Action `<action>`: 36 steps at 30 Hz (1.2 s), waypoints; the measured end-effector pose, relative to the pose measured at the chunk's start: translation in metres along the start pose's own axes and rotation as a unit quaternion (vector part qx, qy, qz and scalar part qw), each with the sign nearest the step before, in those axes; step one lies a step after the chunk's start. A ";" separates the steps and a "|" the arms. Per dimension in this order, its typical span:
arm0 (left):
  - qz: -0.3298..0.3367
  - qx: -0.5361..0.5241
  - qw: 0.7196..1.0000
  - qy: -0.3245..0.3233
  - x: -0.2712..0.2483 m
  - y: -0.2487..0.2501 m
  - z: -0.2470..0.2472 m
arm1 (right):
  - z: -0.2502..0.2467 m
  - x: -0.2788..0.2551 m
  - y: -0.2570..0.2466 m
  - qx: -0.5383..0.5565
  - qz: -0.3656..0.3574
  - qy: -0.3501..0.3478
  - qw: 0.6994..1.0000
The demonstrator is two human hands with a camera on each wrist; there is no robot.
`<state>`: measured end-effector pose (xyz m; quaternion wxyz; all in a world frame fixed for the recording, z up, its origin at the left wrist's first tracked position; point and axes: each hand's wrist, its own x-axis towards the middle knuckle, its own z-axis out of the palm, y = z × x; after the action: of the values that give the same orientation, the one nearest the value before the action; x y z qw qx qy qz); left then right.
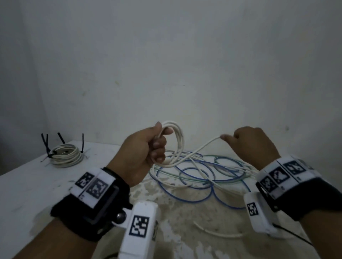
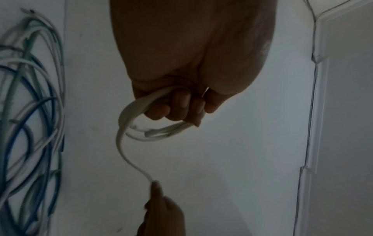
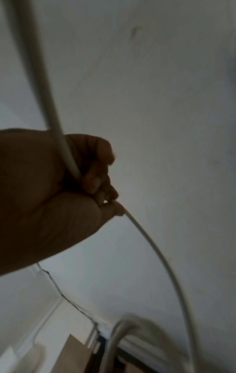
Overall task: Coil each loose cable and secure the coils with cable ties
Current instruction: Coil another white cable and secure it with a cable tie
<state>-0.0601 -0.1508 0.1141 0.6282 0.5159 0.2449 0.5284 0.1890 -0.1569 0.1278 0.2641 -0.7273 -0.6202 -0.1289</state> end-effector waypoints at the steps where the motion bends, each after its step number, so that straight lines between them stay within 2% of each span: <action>1: 0.004 -0.001 1.000 -0.002 -0.002 -0.005 0.002 | -0.001 0.001 -0.007 0.033 0.016 0.006 0.999; 3: 0.016 0.005 1.000 -0.005 -0.004 -0.017 0.007 | -0.001 0.005 -0.020 0.163 0.058 0.002 0.985; 4: 0.024 0.015 1.000 -0.005 -0.004 -0.022 0.010 | -0.001 0.005 -0.029 0.262 0.090 -0.015 0.961; 6: 0.040 0.023 0.999 0.000 -0.004 -0.035 0.014 | -0.004 -0.001 -0.049 0.454 0.141 -0.073 0.877; 7: 0.043 0.018 0.999 0.005 -0.003 -0.040 0.016 | -0.006 -0.005 -0.057 0.511 0.145 -0.099 0.841; 8: 0.041 0.008 0.999 0.013 -0.003 -0.044 0.019 | -0.007 -0.009 -0.064 0.538 0.131 -0.118 0.824; 9: 0.036 -0.006 0.999 0.019 -0.003 -0.046 0.021 | -0.007 -0.014 -0.068 0.546 0.109 -0.129 0.821; 12: 0.026 -0.037 0.999 0.021 -0.003 -0.051 0.025 | -0.005 -0.020 -0.069 0.536 0.056 -0.139 0.831; 17: 0.021 -0.079 0.997 0.000 0.000 -0.057 0.025 | 0.001 -0.023 -0.065 0.459 -0.006 -0.097 0.883; 19: 0.014 -0.102 0.995 -0.001 0.001 -0.060 0.026 | 0.004 -0.027 -0.067 0.437 -0.027 -0.078 0.895; 22: -0.009 -0.137 0.990 0.019 0.004 -0.065 0.027 | 0.008 -0.039 -0.075 0.444 -0.038 -0.090 0.891; 24: -0.012 -0.160 0.987 0.022 0.005 -0.068 0.029 | 0.014 -0.048 -0.078 0.440 -0.089 -0.096 0.888; 28: -0.052 -0.206 0.977 0.028 0.010 -0.068 0.024 | 0.029 -0.066 -0.078 0.326 -0.217 -0.067 0.918; 31: -0.068 -0.217 0.974 0.026 0.014 -0.067 0.015 | 0.034 -0.074 -0.070 0.319 -0.262 -0.048 0.909; 34: -0.056 -0.206 0.976 0.044 0.014 -0.063 0.012 | 0.038 -0.080 -0.062 0.323 -0.267 -0.069 0.905; 36: -0.057 -0.206 0.976 0.035 0.012 -0.060 0.012 | 0.040 -0.081 -0.059 0.357 -0.204 -0.073 0.909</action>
<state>-0.0219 -0.1389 0.0670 0.7411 0.3417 0.1823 0.5484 0.1106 -0.1973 0.0661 0.4278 -0.4493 -0.7774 0.1038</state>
